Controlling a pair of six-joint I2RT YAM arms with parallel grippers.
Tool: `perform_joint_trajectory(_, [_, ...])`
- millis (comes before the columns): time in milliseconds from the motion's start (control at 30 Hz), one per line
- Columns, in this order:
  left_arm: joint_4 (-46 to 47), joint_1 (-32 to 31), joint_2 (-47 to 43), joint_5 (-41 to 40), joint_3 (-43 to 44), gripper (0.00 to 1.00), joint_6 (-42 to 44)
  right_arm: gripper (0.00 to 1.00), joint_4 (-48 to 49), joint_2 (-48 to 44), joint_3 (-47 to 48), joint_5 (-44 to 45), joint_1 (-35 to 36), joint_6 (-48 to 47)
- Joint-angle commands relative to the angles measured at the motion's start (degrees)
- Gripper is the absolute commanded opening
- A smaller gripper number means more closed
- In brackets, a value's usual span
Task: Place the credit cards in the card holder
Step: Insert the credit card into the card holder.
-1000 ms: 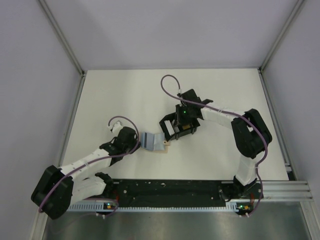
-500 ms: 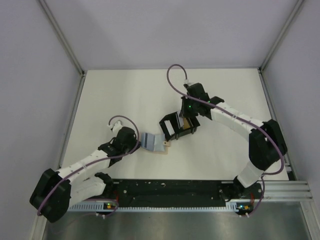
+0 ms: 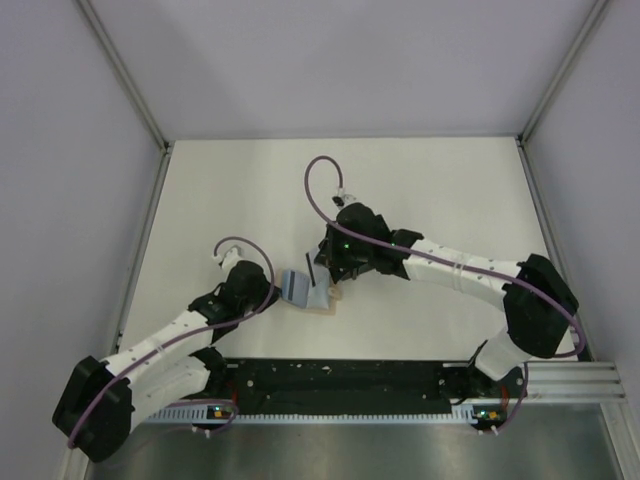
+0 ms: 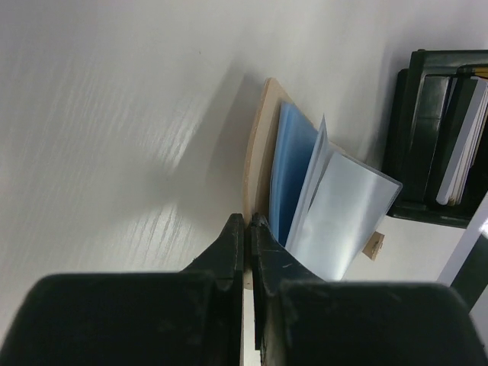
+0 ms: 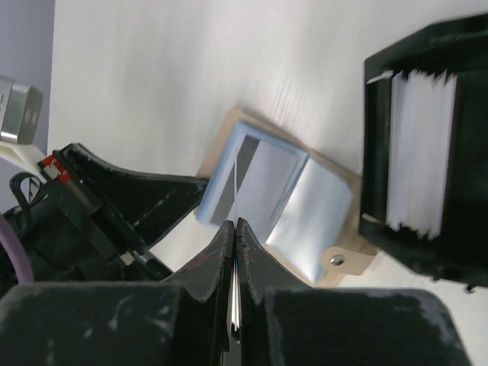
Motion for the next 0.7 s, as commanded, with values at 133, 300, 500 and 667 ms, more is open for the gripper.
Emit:
perform_joint_trajectory(133, [1.9, -0.3, -1.6, 2.6, -0.8, 0.00, 0.3, 0.00, 8.4, 4.5, 1.8, 12.8, 9.0, 13.3])
perform_joint_trajectory(300, [3.0, -0.7, -3.5, 3.0, -2.2, 0.00, 0.1, 0.00, 7.1, 9.4, 6.1, 14.5, 9.6, 14.0])
perform_joint_trajectory(500, [3.7, -0.7, -4.5, 2.9, -2.7, 0.00, 0.7, 0.00, 6.1, 11.6, 10.4, 15.9, 10.1, 12.1])
perform_joint_trajectory(667, [3.8, -0.7, -5.1, 2.8, -2.6, 0.00, 1.3, 0.00, 2.7, 13.9, 13.7, 17.0, 10.4, 10.9])
